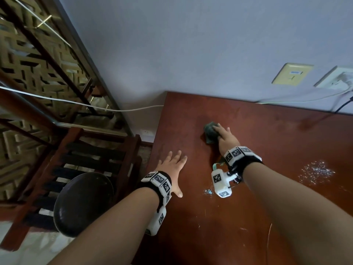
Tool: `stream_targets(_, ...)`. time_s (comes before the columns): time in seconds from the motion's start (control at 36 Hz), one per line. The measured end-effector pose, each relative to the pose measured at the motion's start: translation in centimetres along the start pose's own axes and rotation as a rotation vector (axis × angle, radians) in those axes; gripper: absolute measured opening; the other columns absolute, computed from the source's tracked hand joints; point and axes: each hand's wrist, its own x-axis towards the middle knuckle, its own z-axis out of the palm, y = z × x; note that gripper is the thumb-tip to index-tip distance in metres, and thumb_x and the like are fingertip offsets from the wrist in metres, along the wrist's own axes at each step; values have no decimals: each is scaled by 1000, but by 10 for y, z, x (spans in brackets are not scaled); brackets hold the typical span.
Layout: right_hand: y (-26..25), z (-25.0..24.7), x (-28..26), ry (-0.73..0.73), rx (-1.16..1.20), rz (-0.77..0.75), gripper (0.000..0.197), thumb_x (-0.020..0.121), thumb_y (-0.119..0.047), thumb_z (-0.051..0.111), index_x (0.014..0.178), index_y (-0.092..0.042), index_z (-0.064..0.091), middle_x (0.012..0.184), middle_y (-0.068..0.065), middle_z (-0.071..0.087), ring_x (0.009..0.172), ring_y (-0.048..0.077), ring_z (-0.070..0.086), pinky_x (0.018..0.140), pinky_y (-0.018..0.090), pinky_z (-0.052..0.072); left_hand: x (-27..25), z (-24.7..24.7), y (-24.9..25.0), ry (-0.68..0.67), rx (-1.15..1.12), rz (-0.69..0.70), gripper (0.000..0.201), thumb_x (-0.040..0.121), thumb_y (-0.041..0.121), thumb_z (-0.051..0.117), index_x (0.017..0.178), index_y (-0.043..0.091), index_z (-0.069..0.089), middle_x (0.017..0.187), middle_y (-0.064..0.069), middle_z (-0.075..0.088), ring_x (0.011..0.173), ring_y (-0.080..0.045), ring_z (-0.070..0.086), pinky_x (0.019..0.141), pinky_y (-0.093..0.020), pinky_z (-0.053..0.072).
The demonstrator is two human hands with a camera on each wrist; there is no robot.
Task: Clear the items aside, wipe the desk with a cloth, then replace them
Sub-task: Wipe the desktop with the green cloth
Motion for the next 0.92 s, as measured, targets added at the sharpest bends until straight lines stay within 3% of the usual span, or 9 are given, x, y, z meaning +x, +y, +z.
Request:
stream_targets(0.08,9,22,9,-161,-326,-54,56,99,-20,38,150,-34,21,160,-10,5,148,24,-2,119,47,1,0,0,-1,1,-1,5,137,68,41,89,157,26,-14,163,2,-26,150,-26,-22,120,-56,2)
stream_targets(0.17,20,42,0,-212,-546,-181,65,98,-38,39,152,-35,3,159,-13,-9,147,21,-12,117,46,-3,1,2,-3,7,-1,14,138,67,43,89,157,26,-14,163,2,-26,150,-26,-22,120,-56,2)
stream_targets(0.25,24,48,-17,-274,-583,-284,63,98,-43,35,151,-39,0,157,-17,-13,146,16,-15,117,43,-6,1,4,-4,28,-11,25,140,65,46,89,157,23,-15,163,3,-24,150,-25,-20,120,-55,2)
stream_targets(0.39,31,51,-45,-351,-587,-396,63,99,-36,37,148,-45,-1,148,-27,-18,143,9,-18,116,40,-9,-3,7,-4,71,-12,13,140,66,49,88,156,19,-16,164,2,-21,151,-23,-17,121,-52,4)
stream_targets(0.58,43,56,-87,-392,-562,-492,59,100,-30,38,147,-46,6,149,-29,-12,139,6,-22,115,37,-12,-19,13,2,109,-53,-57,130,74,45,83,157,19,-14,165,1,-20,152,-25,-13,122,-53,8)
stream_targets(0.72,48,56,-111,-413,-420,-502,49,101,-20,39,143,-44,30,147,-32,7,140,0,-11,115,32,-11,-28,21,8,63,-43,-45,116,81,43,79,159,18,-3,165,0,-17,152,-25,-13,121,-56,11)
stream_targets(0.81,50,53,-114,-486,-259,-430,46,100,-10,41,137,-37,46,144,-30,24,141,-2,-1,114,27,-9,-35,29,6,15,-10,-17,124,76,47,82,158,19,-7,164,-1,-21,151,-25,-17,120,-58,9)
stream_targets(0.86,50,47,-113,-515,-108,-329,44,99,-7,41,131,-34,53,144,-23,33,140,-1,9,118,30,-4,-39,35,2,4,19,2,128,74,47,83,158,20,-10,163,-1,-24,151,-26,-18,120,-58,7)
stream_targets(0.92,45,37,-112,-453,129,-136,43,99,-9,41,123,-39,60,146,-12,38,138,8,27,119,36,13,-41,39,-1,11,25,9,128,74,46,83,157,22,-12,163,-1,-25,151,-26,-19,121,-57,6)
